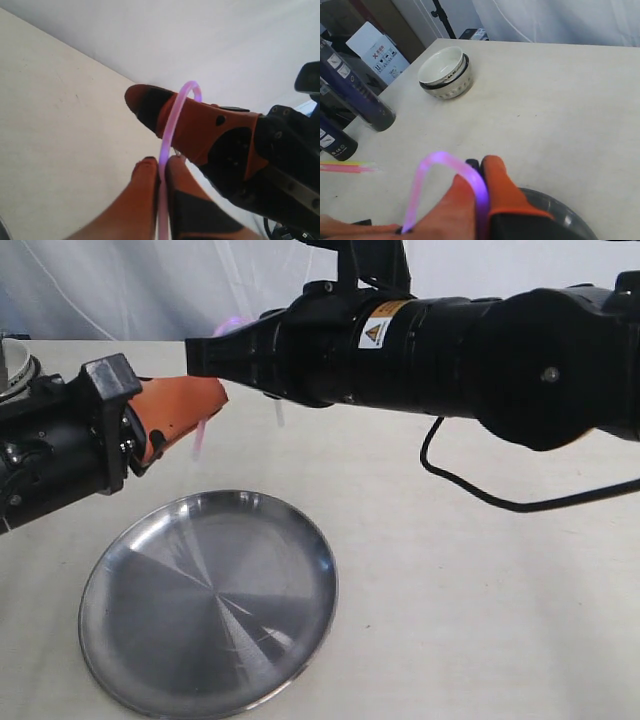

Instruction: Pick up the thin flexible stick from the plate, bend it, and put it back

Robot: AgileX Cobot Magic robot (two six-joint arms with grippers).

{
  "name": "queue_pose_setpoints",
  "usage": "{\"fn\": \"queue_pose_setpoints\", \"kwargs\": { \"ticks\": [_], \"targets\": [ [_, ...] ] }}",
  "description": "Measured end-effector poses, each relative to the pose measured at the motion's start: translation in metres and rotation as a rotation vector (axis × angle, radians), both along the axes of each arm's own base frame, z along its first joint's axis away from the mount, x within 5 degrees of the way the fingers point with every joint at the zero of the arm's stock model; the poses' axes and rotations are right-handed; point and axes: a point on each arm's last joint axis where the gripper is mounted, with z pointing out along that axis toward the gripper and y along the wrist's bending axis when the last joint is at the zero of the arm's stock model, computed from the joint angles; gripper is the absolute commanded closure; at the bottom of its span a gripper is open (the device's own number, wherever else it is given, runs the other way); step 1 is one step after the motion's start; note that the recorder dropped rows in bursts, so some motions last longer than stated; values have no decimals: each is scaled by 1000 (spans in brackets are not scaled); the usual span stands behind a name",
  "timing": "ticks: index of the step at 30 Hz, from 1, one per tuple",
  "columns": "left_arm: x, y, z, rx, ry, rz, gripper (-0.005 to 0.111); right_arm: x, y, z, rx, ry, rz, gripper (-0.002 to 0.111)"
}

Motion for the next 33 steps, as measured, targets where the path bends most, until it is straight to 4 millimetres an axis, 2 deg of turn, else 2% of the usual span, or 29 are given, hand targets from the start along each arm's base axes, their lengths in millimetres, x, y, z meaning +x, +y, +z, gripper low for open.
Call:
{"fn": "queue_pose_setpoints", "kwargs": {
  "ticks": [8, 33],
  "targets": [
    [5, -5, -8, 12, 21, -21, 107, -1, 0, 0, -4, 1, 4, 109],
    [2, -7, -12, 115, -29, -79, 107, -2, 1, -2, 40, 84, -22, 109]
  ]
}}
